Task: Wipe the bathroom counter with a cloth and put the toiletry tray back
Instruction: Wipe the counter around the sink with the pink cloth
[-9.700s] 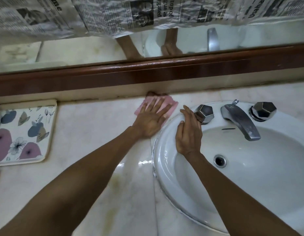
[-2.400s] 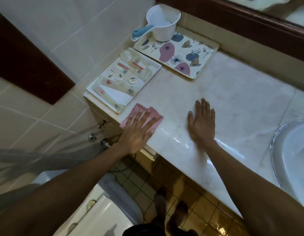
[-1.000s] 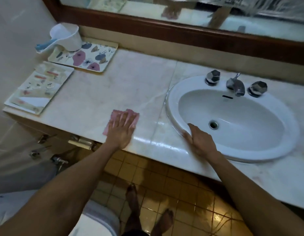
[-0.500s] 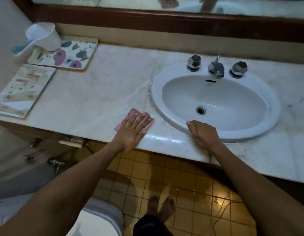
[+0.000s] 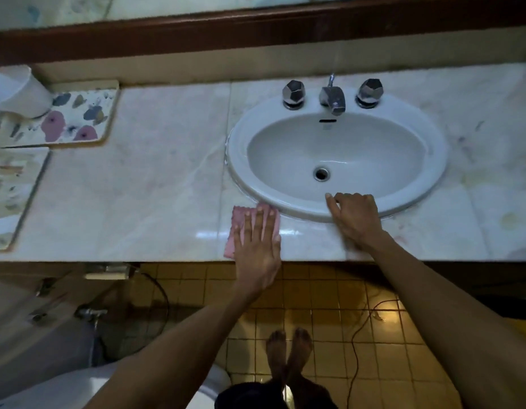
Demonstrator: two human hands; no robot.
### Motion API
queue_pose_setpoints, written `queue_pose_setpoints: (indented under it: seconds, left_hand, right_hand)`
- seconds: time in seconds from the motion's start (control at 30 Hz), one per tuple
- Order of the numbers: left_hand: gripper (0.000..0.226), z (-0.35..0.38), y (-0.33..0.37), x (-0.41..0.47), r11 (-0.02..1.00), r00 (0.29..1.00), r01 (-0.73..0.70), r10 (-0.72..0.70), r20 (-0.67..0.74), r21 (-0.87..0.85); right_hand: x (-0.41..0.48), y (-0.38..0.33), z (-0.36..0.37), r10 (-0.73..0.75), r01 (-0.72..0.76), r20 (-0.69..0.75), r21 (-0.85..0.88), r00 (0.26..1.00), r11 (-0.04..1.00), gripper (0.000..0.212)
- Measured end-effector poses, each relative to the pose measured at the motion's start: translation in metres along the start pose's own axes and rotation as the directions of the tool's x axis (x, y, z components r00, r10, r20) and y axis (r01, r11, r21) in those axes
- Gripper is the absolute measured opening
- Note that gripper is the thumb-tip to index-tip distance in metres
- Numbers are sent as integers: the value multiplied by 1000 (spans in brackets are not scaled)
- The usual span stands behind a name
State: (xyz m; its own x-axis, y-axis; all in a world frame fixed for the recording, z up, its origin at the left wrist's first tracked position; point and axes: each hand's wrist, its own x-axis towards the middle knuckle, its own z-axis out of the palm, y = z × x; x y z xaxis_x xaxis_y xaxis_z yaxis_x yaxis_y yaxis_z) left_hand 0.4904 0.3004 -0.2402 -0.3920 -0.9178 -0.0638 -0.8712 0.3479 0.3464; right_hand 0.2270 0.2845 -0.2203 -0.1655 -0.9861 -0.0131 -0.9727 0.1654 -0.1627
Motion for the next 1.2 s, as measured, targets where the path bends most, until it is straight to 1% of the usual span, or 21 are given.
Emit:
queue_pose_setpoints:
  seconds: [0.1,0.17,0.23,0.3,0.4,0.47,0.53,0.63,0.77,0.8,0.87,0.93,0.97,1.0,1.07,1.1,1.13,1.17,1.2]
  left_hand:
    - [60,17,41,-14,988,987,-156,156,34,0]
    - [60,28,68,-16,942,939,-334,332,90,9]
    - [60,36,92,-11,881,871,-473,465,159,16]
    - [60,41,111,1,843,826,-538,519,220,30]
    - [59,44,136,21,789,757,-614,586,289,9]
    - [60,46,152,34,749,708,-662,630,319,-13]
    - [59,51,177,45,722,673,-691,657,339,-26]
    - [59,67,223,60,721,671,-693,657,343,-24]
    - [58,90,294,86,696,647,-718,681,344,-27]
    - [58,95,312,93,693,646,-721,683,340,-23]
    - [58,104,340,99,708,670,-707,669,322,1]
    - [57,110,351,98,714,684,-700,668,292,7]
    - [57,111,352,98,703,674,-711,681,285,5]
    - [57,109,350,99,682,654,-732,702,283,1]
    - [57,103,344,104,596,569,-803,768,294,-3]
    - [58,100,341,106,556,530,-831,791,306,2]
    - [58,99,340,108,534,510,-845,800,316,12]
    - [58,100,342,109,549,526,-836,790,314,20]
    - [58,105,346,110,595,572,-804,763,303,20]
  right_hand:
    - [-13,35,-6,122,-120,-35,52,992,991,50]
    - [-26,55,-11,148,-145,-51,58,988,988,50]
    - [-39,71,-17,136,-135,-14,53,991,989,50]
    - [-46,80,-26,114,-114,-3,74,993,991,51]
    - [-56,100,-35,128,-131,36,104,991,986,44]
    - [-61,116,-41,153,-157,38,130,987,979,44]
    - [-67,139,-50,199,-199,13,150,980,968,44]
    - [-79,188,-56,280,-271,-34,166,959,948,42]
    - [-107,272,-67,385,-342,-155,245,910,907,42]
    - [-115,294,-70,420,-366,-179,270,890,891,42]
    - [-129,334,-75,498,-426,-197,316,845,848,44]
    - [-139,367,-76,573,-497,-169,344,802,796,49]
    - [-143,383,-75,608,-538,-141,342,781,770,51]
    - [-147,398,-73,637,-580,-108,322,763,749,53]
    - [-157,420,-63,684,-653,-52,253,727,714,58]
    - [-162,424,-57,691,-668,-44,217,722,712,61]
    - [-167,426,-50,688,-668,-49,200,724,717,62]
    - [-170,427,-45,684,-662,-67,195,727,723,63]
    - [-170,426,-40,680,-657,-88,194,728,728,62]
